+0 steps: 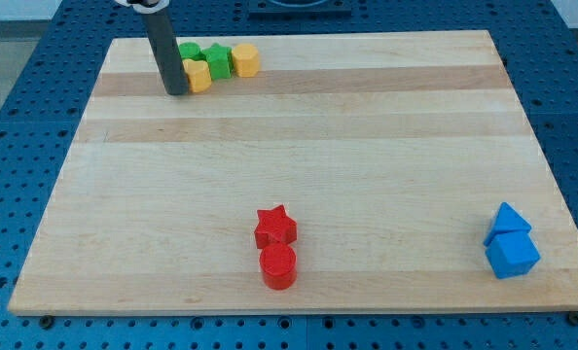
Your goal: Point your arm at the bottom center of the board
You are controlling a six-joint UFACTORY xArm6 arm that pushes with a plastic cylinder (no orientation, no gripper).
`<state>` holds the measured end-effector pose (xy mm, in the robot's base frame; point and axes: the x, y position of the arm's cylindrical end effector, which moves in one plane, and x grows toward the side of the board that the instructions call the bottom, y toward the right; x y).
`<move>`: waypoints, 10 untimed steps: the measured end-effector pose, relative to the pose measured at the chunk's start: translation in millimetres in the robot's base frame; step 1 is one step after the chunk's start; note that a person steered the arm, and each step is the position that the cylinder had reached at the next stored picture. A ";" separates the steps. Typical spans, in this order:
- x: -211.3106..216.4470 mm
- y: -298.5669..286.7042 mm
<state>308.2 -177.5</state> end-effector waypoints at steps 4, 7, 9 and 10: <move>43.4 50.1; 69.4 158.8; 128.8 246.8; 182.4 246.8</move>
<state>490.6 69.3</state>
